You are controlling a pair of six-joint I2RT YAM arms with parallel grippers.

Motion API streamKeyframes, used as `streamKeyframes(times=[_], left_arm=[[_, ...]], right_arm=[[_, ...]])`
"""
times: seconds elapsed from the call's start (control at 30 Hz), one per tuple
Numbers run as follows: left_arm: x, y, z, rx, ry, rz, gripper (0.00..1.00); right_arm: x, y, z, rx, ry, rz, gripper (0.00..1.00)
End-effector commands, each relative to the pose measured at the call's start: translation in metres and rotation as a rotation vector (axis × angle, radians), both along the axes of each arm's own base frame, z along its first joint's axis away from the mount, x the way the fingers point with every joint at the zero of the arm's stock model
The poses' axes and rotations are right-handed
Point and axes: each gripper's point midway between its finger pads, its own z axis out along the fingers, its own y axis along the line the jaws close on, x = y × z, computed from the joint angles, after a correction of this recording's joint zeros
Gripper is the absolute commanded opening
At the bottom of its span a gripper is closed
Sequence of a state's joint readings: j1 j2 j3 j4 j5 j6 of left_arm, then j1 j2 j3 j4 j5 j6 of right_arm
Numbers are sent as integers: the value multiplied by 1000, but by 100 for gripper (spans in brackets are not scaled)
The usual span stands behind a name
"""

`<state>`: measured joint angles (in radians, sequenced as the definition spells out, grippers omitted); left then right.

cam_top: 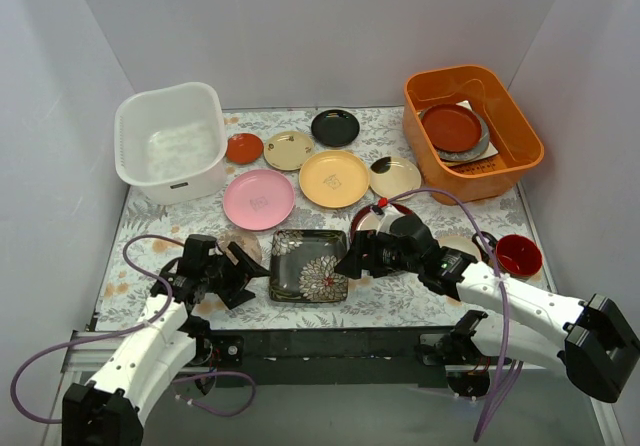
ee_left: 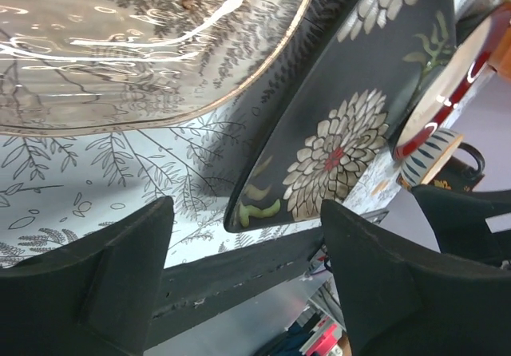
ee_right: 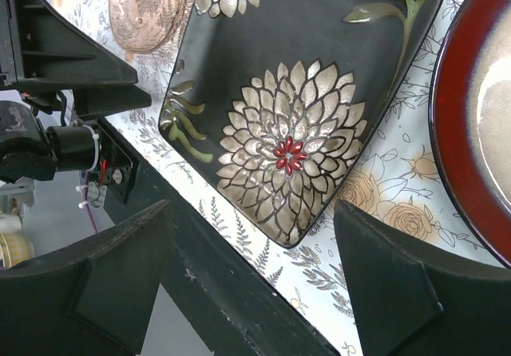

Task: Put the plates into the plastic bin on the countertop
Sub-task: Pick up the plate at the center of the board.

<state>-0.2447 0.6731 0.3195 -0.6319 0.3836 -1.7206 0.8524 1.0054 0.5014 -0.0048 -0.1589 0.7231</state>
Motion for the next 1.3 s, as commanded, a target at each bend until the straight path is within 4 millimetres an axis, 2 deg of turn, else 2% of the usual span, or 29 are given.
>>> streamKeyframes(times=[0.0, 0.17, 0.4, 0.57, 0.63, 0.7, 0.8, 1.03, 1.1, 1.27], left_arm=[[2, 4, -3, 45, 21, 37, 70], [3, -4, -5, 58, 14, 19, 65], [0, -17, -23, 123, 24, -14, 65], [1, -23, -24, 157, 11, -21, 65], [2, -24, -26, 163, 11, -20, 61], [2, -29, -27, 155, 1, -32, 52], [2, -29, -29, 170, -3, -31, 52], [-1, -30, -32, 156, -47, -14, 36], [5, -28, -28, 151, -102, 11, 32], [7, -28, -26, 121, -171, 21, 32]], right_arm=[[7, 6, 10, 25, -30, -12, 88], [7, 4, 3, 12, -14, -25, 88], [6, 4, 0, 7, -5, -24, 89], [4, 3, -2, 8, -1, -20, 89], [2, 1, -6, 3, 9, -22, 88], [2, -2, -12, -8, 27, -42, 88], [0, -2, -14, -3, 36, -43, 88], [-3, -4, -21, -1, 50, -46, 84], [-4, -3, -24, 8, 56, -44, 83], [-7, -3, -27, 19, 65, -36, 83]])
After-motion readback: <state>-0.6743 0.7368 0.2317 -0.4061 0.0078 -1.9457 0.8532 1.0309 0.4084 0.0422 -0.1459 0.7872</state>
